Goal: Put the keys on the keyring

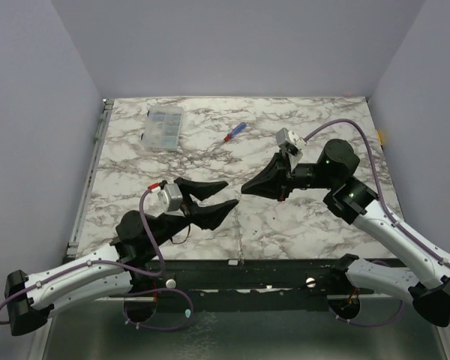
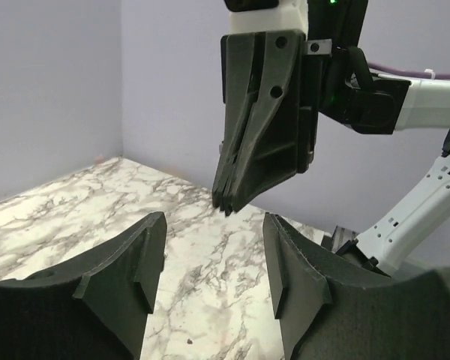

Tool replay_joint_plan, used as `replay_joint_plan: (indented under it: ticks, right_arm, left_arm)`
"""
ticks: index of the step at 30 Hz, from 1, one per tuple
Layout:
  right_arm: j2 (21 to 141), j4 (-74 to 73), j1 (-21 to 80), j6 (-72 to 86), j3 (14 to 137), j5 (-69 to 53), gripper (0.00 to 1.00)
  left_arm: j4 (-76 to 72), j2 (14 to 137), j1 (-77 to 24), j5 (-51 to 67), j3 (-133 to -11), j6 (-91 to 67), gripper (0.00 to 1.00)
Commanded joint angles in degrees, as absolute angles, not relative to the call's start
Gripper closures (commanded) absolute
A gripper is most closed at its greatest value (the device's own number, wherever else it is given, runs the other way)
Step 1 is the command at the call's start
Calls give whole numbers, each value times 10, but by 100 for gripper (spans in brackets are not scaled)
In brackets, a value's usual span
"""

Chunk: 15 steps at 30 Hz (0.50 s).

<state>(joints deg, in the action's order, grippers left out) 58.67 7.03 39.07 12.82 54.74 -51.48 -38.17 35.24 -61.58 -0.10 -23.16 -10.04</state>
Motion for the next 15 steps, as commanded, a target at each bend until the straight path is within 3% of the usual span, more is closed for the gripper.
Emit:
replay_joint_plan:
  ticks: [1, 4, 11, 13, 15]
  right_arm:
    - [572, -66, 395, 19, 585, -474, 99]
    - [565, -75, 396, 5, 575, -421, 99]
    - [530, -59, 396, 110, 485, -152, 99]
    - [520, -80, 396, 137, 470, -110, 93]
    - [518, -107, 396, 153, 463, -91, 71]
  left_arm:
    - [-118, 355, -615, 42, -360, -35, 40]
    - [2, 390, -615, 15, -419, -32, 40]
    - [133, 471, -613, -47, -442, -148, 35]
    - [168, 490, -613, -69, -437, -199, 30]
    - [206, 503, -613, -112, -432, -258, 28]
